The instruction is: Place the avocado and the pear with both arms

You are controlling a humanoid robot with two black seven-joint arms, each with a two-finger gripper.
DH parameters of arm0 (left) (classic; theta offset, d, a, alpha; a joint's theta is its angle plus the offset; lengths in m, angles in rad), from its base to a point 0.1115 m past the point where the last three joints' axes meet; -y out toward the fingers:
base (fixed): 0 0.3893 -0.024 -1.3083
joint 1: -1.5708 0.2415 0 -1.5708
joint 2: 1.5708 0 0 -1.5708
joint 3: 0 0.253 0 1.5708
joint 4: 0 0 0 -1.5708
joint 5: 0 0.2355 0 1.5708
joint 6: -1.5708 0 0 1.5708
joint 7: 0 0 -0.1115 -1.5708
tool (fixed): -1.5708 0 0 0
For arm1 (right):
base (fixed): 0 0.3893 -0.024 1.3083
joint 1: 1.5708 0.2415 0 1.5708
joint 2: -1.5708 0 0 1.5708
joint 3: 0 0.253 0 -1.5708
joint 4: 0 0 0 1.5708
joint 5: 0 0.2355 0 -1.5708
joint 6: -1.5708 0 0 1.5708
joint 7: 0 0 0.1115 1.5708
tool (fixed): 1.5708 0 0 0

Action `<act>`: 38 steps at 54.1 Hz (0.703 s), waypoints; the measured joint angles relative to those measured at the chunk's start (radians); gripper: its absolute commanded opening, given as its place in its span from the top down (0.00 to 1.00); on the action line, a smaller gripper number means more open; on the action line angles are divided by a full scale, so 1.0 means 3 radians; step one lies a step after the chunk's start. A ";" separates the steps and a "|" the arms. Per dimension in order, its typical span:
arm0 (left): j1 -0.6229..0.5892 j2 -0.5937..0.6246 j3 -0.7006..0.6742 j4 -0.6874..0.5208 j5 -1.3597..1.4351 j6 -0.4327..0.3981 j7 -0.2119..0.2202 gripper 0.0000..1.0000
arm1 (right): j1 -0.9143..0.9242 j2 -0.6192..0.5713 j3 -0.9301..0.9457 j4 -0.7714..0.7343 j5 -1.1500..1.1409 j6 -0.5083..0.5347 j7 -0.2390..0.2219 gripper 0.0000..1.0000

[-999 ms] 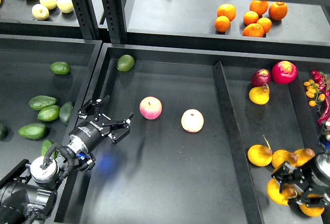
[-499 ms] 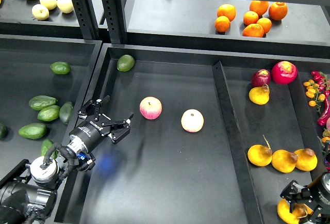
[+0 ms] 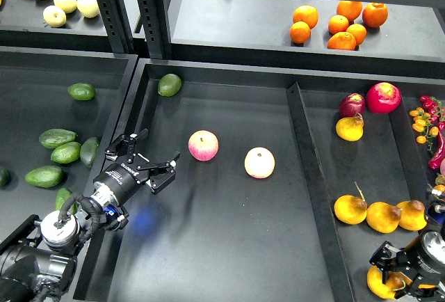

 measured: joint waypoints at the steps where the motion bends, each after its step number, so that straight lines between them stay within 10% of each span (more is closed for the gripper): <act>1: 0.0000 0.0000 0.0000 0.0000 0.0000 0.0000 0.0000 0.01 | 0.0000 0.0004 0.0000 -0.0004 0.0000 0.0000 0.0000 0.68; 38: 0.0032 0.0000 -0.0006 0.0000 0.0000 0.0000 0.0000 0.01 | -0.0011 0.0108 0.0000 -0.0097 -0.0051 0.0000 0.0000 0.56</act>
